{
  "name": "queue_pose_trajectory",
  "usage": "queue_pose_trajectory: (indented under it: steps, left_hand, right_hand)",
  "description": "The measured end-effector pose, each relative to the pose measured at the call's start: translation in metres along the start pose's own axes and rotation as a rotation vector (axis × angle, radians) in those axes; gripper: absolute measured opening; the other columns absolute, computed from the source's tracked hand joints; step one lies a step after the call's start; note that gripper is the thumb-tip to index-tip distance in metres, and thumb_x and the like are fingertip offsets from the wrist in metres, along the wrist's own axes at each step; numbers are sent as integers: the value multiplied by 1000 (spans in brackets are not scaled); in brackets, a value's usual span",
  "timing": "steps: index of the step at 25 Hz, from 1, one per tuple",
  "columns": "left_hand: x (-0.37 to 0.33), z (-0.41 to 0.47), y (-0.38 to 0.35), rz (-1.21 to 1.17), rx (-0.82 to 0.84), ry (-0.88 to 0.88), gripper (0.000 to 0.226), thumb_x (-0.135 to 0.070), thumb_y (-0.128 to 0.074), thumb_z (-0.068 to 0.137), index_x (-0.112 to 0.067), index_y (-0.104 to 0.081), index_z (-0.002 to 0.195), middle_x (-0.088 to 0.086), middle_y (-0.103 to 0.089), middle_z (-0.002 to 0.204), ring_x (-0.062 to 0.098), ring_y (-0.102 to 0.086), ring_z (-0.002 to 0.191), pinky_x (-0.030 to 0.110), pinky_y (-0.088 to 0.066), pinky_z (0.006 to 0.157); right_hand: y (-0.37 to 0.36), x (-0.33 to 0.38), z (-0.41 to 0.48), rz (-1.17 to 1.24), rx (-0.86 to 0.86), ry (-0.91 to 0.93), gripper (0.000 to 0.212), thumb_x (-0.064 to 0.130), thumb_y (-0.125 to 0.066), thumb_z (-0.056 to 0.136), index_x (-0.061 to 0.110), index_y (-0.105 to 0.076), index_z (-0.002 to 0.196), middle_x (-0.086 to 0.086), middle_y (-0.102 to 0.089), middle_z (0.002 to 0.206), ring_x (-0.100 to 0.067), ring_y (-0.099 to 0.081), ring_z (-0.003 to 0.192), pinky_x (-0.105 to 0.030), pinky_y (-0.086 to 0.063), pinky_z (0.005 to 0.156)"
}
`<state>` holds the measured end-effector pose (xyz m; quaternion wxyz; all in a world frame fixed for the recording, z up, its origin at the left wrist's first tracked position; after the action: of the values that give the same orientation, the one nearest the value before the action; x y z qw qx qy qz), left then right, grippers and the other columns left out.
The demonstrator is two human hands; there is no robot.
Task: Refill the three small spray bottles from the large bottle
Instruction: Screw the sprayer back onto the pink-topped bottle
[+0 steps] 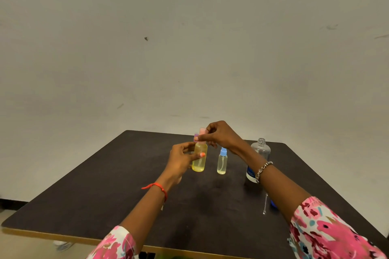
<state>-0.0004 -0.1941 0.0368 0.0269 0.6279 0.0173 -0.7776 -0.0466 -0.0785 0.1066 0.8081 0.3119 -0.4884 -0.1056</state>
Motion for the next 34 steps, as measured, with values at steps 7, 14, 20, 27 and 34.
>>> queue_pose_trajectory:
  steps: [7,14,20,27,34]
  left_hand:
    - [-2,1,2,-6,-16,-4,43,-7,-70,76,-6,-57,118,6,-61,111,23,-59,104,37,-56,74]
    - [-4,0,2,-36,-24,-20,36,-4,-70,76,-10,-60,109,2,-62,101,21,-61,96,34,-55,70]
    - [-9,0,2,-30,2,-25,40,-5,-70,76,-6,-58,114,3,-64,102,17,-63,91,32,-56,68]
    - [-6,-2,0,-11,2,-22,42,-6,-69,77,-6,-57,117,7,-62,111,25,-61,104,42,-55,79]
    - [-10,-2,0,-21,17,-36,38,-5,-69,77,-8,-59,113,1,-62,101,13,-62,88,30,-55,67]
  right_hand:
    - [-3,8,-5,-17,113,45,16,20,-71,77,5,-70,82,-3,-64,69,-11,-54,59,-20,-45,62]
    - [-6,-4,-9,36,-109,1,34,35,-78,68,14,-52,61,-1,-54,53,-8,-49,46,-20,-40,51]
    - [-6,5,-5,149,82,49,11,18,-69,79,20,-69,90,-2,-69,92,-11,-62,76,-22,-49,67]
    - [-10,-8,-6,47,26,-23,21,36,-72,74,18,-63,77,-3,-64,80,-12,-57,64,-25,-47,63]
    - [-2,0,-8,154,23,40,9,21,-75,73,16,-71,78,1,-67,70,-4,-55,55,-17,-45,56]
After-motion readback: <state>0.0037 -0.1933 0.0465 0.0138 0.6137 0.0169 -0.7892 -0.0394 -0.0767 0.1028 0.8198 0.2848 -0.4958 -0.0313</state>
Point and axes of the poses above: each hand's wrist, its own z-axis towards the middle knuckle, its own y-axis out of the back of the hand, x = y × z, the point moved 8 cm from there along z, towards the middle knuckle
